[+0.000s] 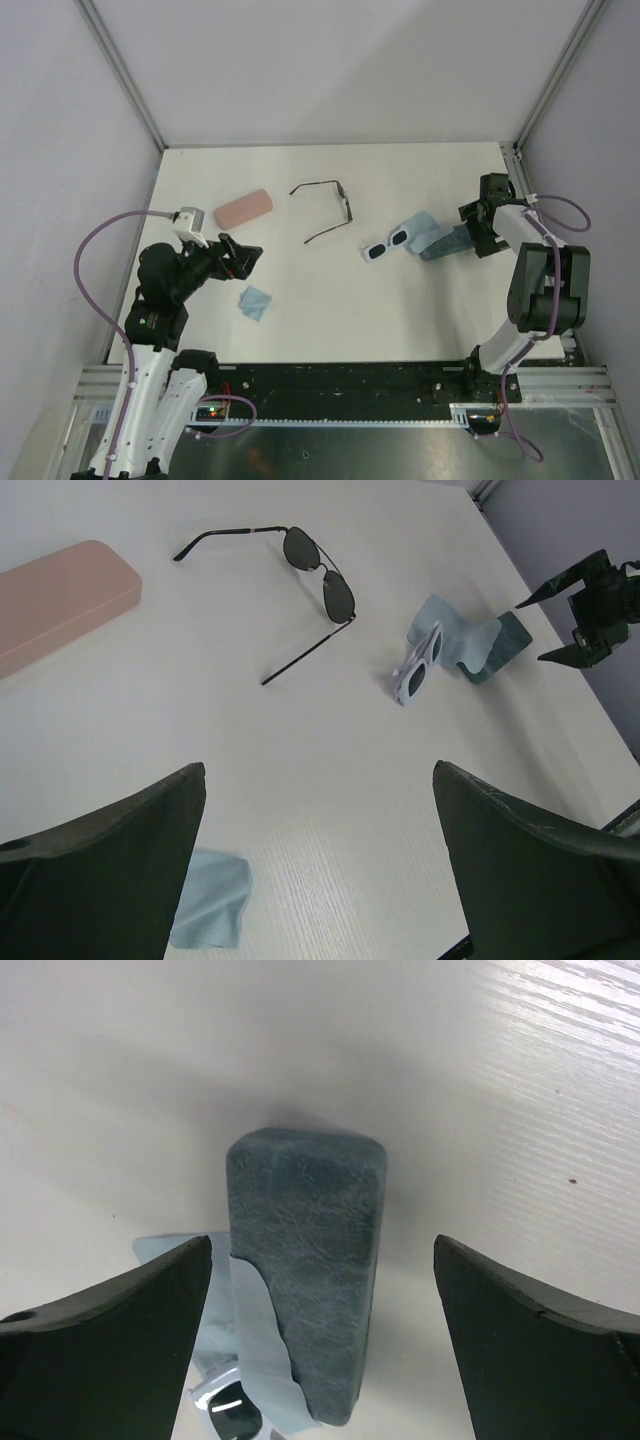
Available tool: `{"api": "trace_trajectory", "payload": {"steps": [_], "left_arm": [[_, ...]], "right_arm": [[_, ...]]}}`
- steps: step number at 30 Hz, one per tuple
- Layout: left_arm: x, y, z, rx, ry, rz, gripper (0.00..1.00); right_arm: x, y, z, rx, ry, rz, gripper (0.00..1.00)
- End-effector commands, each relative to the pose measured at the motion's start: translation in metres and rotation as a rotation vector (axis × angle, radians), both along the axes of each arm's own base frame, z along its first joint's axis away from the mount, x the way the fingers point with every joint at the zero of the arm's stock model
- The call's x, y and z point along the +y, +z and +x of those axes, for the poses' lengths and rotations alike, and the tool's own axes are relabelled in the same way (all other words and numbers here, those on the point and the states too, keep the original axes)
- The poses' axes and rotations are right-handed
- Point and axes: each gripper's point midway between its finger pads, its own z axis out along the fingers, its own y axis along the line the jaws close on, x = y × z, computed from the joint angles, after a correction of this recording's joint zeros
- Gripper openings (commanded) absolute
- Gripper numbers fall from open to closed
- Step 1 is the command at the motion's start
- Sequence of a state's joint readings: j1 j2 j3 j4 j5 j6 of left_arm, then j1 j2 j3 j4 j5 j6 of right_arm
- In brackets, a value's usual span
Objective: Organize the sunglasses
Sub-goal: Pick up the sunglasses case from the center of the board.
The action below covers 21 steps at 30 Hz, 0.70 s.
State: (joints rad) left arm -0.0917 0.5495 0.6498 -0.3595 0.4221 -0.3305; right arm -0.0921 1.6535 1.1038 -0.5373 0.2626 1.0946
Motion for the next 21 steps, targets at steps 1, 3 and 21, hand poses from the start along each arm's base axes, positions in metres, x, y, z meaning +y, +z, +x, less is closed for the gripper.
{"api": "trace_trajectory", "payload": {"steps": [1, 3, 21], "left_arm": [[-0.002, 0.005, 0.001, -0.041, -0.018, 0.015, 1.0], [-0.002, 0.005, 0.001, -0.04, -0.016, 0.016, 1.0], [0.0, 0.005, 0.002, -0.041, -0.008, 0.017, 1.0]], "right_arm": [[-0.007, 0.008, 0.025, -0.043, -0.037, -0.01, 0.97], [-0.008, 0.004, 0.029, -0.029, -0.034, -0.008, 0.96], [-0.001, -0.019, 0.038, 0.039, 0.015, 0.02, 0.63]]}}
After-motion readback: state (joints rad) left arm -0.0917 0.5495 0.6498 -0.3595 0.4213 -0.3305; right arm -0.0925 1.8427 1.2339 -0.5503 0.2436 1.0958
